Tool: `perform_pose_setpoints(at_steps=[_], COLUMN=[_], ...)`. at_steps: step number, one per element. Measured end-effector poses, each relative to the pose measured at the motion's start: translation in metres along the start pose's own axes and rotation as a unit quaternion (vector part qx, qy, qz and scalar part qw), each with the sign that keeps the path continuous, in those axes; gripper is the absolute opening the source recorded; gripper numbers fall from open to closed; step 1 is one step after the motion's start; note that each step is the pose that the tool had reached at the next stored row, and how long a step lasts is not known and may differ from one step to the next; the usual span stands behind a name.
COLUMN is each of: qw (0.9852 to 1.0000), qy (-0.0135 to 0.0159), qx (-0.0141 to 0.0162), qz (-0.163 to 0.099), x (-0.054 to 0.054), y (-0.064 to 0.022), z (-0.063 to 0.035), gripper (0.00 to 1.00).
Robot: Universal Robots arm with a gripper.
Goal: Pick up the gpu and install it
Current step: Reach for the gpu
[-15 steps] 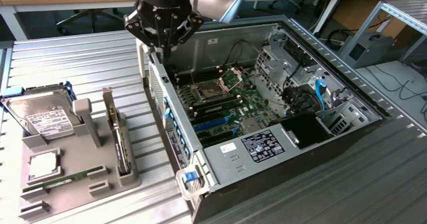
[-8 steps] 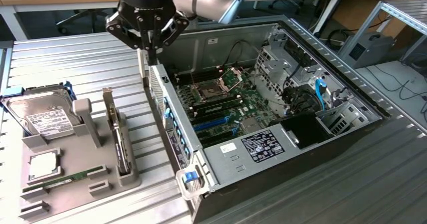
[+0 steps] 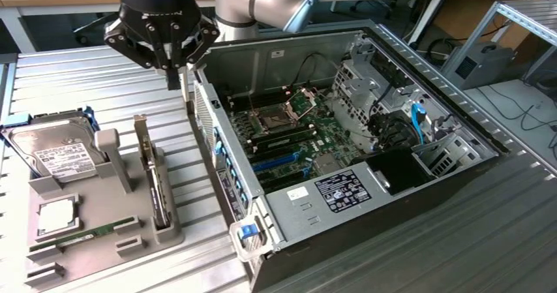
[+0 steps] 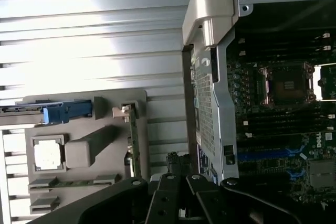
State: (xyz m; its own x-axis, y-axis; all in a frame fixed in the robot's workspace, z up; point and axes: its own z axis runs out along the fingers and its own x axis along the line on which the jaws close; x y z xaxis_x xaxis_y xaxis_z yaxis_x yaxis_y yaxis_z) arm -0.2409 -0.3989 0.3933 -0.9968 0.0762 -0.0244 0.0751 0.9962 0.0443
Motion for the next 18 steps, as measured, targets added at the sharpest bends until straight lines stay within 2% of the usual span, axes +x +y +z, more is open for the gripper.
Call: perform_pose_setpoints(at_steps=[15, 18], qw=[1.0000, 1.0000], qy=[0.0000, 0.0000], qx=[0.0000, 0.0000], qz=[0.000, 0.000], x=[0.040, 0.042], y=[-0.0030, -0.0031], z=[-0.0010, -0.0010], gripper=[0.11, 0.11])
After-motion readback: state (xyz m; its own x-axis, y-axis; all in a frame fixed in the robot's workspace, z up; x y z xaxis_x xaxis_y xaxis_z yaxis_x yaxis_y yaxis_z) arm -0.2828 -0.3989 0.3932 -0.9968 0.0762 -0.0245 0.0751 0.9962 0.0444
